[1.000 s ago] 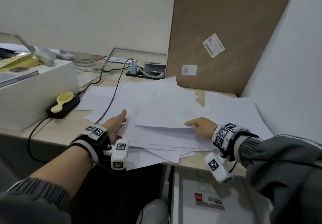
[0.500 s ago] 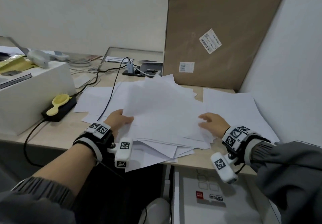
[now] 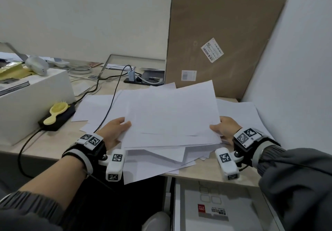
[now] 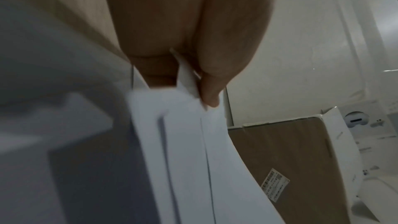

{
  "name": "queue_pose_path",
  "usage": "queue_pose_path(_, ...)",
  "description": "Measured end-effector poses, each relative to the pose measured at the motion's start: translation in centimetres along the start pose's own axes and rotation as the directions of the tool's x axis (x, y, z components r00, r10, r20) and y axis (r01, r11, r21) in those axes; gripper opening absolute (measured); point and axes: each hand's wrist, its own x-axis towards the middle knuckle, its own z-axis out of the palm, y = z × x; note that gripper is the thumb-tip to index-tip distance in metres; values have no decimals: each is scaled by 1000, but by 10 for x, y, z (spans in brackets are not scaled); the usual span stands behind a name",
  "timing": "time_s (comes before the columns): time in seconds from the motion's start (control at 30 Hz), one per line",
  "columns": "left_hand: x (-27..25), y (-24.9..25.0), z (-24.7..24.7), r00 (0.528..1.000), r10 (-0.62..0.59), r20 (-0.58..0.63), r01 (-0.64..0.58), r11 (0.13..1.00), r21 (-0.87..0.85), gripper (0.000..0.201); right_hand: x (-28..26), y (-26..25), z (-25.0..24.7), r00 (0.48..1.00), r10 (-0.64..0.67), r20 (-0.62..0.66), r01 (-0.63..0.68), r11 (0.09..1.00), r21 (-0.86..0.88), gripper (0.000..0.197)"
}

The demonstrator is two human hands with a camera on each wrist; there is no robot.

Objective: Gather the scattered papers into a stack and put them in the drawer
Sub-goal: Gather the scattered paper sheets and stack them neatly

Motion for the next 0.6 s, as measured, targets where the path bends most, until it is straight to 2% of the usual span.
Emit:
queue_pose_path(0.1,3,-6,-1,999,-44,24,44,999,24,22,8,12,-4,998,9,-68,-11,999,-35,23)
queue_pose_path(0.23,7,-9,1,999,-41,12,40,999,37,28,11,18,-10,992,-8,-126,0,998,-67,28)
queue_pose_path(0.33,12,-2,-5,997,-67,-36,71,992,107,32,4,6,-22,986,-79,-149,38,965,-261,36)
queue_pose_path(0.5,33,11,-24,984,-169,-62,180,934,310,32,7,-18,-36,991,-131,-31,96,850,-519,36)
queue_pose_path(0.6,51,15,-22,980,-191,-65,201,930,309,29,17,-32,-23,987,-149,54,151,785,-601,36)
